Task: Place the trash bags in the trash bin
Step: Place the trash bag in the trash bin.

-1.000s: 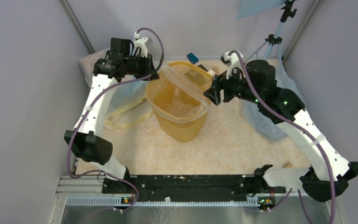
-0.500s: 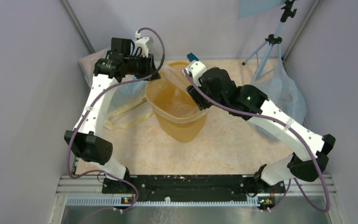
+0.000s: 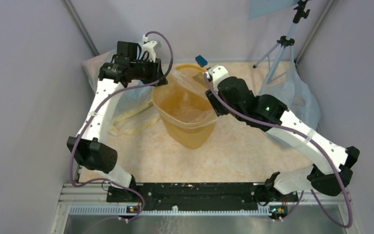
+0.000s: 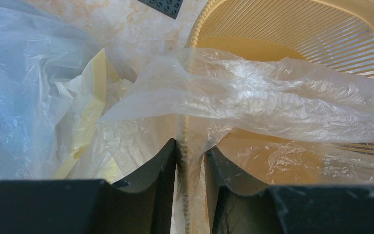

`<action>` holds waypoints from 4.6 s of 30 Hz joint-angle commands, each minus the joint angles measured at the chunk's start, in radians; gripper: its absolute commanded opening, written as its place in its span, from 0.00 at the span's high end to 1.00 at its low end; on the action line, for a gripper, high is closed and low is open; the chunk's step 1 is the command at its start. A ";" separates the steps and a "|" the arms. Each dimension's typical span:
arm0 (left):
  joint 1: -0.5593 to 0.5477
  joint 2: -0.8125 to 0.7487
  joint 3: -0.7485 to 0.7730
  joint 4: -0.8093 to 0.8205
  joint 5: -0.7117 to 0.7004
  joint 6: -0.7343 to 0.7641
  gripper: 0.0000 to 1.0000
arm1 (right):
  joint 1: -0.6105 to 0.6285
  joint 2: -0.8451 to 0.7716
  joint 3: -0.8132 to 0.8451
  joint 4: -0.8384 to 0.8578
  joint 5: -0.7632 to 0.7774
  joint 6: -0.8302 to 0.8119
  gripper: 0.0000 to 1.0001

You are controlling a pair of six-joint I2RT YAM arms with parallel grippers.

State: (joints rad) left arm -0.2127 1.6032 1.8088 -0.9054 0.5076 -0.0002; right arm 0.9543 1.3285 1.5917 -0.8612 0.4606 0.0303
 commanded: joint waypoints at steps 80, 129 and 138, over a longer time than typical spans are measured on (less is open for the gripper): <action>-0.051 -0.051 -0.102 0.156 0.020 0.103 0.72 | -0.468 -0.299 -0.449 0.476 -0.479 0.190 0.65; -0.182 0.083 0.062 0.128 0.009 0.352 0.74 | -0.195 0.058 0.120 0.132 -0.445 -0.001 0.40; -0.183 0.081 0.046 0.128 0.022 0.373 0.86 | -0.212 0.169 0.185 0.231 -0.497 0.025 0.50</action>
State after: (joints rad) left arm -0.3870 1.7107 1.8698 -0.8059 0.4950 0.3443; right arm 0.7506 1.4628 1.7218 -0.7216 0.0116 0.0368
